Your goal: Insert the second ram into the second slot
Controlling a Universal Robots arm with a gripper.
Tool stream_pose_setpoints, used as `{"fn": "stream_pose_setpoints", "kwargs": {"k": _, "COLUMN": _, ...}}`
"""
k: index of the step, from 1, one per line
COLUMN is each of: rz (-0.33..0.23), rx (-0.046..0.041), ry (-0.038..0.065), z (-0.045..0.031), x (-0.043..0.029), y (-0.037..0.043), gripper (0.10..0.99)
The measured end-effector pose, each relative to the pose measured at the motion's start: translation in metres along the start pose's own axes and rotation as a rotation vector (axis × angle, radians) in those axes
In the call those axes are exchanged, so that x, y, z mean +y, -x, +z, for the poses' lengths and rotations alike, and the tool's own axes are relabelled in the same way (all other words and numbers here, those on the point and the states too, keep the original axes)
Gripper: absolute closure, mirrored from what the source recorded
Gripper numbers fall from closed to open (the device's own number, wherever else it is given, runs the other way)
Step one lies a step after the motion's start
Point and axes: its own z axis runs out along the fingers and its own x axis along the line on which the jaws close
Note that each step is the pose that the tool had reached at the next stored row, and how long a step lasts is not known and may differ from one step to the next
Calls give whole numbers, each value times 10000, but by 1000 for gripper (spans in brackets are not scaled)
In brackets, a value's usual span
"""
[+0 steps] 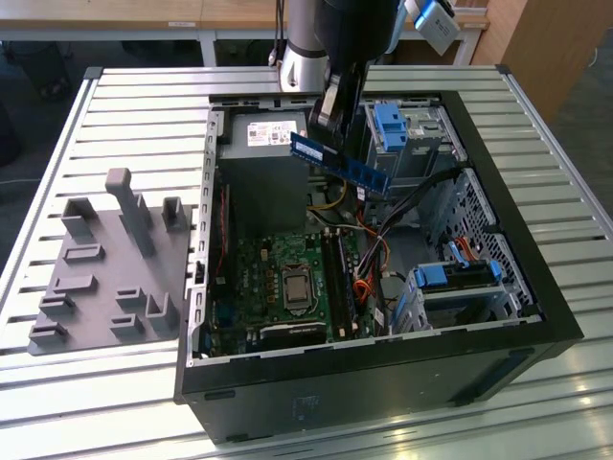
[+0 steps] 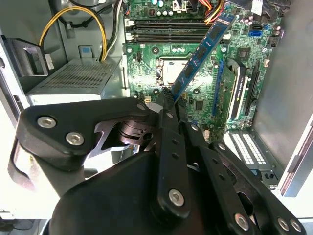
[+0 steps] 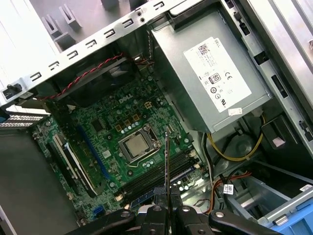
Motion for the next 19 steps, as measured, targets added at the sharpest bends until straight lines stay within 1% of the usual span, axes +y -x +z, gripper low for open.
{"fn": "stream_pose_setpoints", "kwargs": {"k": 19, "rz": 508, "rx": 4, "ry": -17, "z": 4, "x": -6, "y": -10, "gripper": 949}}
